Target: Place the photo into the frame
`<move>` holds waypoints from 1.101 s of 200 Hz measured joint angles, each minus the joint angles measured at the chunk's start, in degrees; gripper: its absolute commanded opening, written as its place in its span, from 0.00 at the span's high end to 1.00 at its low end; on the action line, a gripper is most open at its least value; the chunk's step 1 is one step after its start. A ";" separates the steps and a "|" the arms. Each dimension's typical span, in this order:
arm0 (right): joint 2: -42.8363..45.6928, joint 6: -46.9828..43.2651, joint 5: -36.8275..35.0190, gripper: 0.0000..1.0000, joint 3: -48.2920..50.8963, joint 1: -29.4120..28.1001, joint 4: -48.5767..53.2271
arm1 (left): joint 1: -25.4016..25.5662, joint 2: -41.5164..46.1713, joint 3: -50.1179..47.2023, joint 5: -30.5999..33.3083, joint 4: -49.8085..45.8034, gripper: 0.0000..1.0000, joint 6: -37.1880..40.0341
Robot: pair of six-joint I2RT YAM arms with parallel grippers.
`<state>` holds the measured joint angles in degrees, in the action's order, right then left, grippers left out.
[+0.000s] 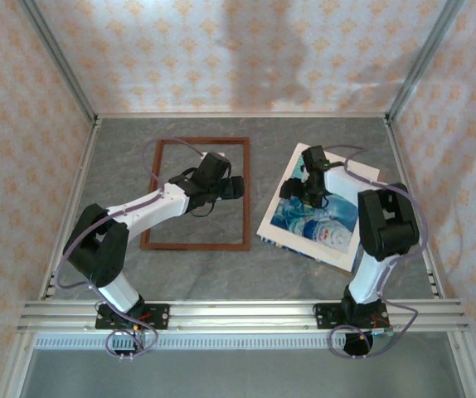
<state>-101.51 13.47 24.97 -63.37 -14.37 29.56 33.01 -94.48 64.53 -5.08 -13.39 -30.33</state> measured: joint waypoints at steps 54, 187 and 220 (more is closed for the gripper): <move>13.49 0.22 -4.37 0.13 1.81 3.02 4.72 | 5.57 -8.26 11.39 -4.52 -0.61 0.20 3.15; 0.63 1.73 -28.87 0.05 -7.80 20.48 3.26 | 9.25 -40.96 48.92 -8.00 -22.05 0.14 10.86; -0.24 1.73 -26.56 0.04 -7.10 20.85 3.58 | 9.25 -42.77 51.06 -8.00 -24.09 0.14 11.89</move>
<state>-101.75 15.20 -1.58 -70.48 6.48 33.15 42.26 -137.25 115.59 -13.08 -37.47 -18.44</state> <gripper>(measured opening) 0.957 0.863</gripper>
